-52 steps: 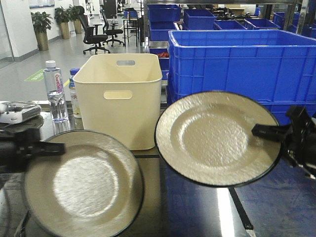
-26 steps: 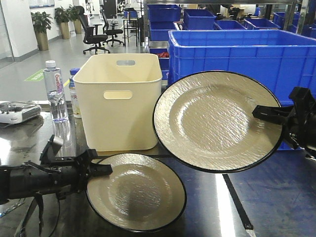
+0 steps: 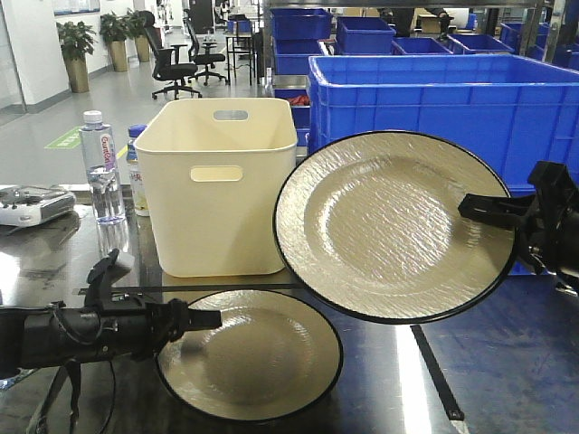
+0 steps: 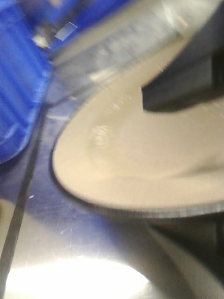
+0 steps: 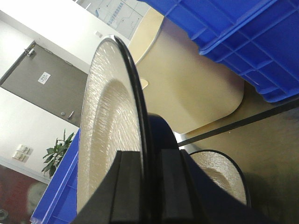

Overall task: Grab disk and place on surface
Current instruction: 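Lower the left-held plate onto the steel table and release, then lower the right-held plate onto the first plate and release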

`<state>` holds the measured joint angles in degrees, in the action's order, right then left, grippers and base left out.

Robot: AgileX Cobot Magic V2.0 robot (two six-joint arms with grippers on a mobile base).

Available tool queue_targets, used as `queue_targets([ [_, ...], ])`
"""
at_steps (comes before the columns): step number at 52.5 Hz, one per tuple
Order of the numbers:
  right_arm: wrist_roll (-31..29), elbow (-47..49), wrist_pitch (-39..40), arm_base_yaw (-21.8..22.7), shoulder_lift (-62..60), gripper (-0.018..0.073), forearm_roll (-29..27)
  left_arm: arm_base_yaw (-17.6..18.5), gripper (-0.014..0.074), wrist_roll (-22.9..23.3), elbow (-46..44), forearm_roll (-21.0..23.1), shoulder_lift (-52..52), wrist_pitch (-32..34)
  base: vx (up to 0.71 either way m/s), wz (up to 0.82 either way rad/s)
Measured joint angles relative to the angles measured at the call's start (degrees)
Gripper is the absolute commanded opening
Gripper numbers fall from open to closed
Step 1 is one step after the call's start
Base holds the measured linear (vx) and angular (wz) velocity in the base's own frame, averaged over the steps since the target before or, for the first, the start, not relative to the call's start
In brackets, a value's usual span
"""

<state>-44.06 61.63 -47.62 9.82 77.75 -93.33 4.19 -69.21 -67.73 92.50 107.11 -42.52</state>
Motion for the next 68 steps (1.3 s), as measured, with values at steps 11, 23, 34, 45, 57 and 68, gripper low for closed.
queue_targets([
  [11,0.0,0.1,0.0,0.0,0.0,-0.0009,1.9,-3.8,0.0589,-5.3,0.0,-4.9,-2.0,4.8,0.0,0.0],
  [23,0.4,0.1,1.6,0.0,0.8,-0.0009,7.2,-8.4,0.0414,-5.7,0.0,-5.0,-9.5,3.4,0.0,0.0],
  [34,1.8,0.1,8.1,-6.4,6.8,-0.0009,6.5,-9.3,-0.0011,-5.7,0.0,-6.9,-21.1,1.8,0.0,0.0],
  [45,-3.5,2.1,16.6,-19.8,15.6,-0.0003,1.8,-9.3,-0.0006,-5.7,0.0,-7.8,-30.4,4.4,0.0,0.0],
  [57,-5.6,6.3,18.9,-26.2,22.3,0.0076,-1.9,-9.3,-0.0005,0.0,0.0,-15.9,-34.7,5.8,0.0,0.0],
  [68,-9.2,6.8,19.1,-26.7,23.9,0.0343,-3.4,-9.3,-0.0004,6.6,0.0,-23.1,-34.9,4.1,0.0,0.0],
])
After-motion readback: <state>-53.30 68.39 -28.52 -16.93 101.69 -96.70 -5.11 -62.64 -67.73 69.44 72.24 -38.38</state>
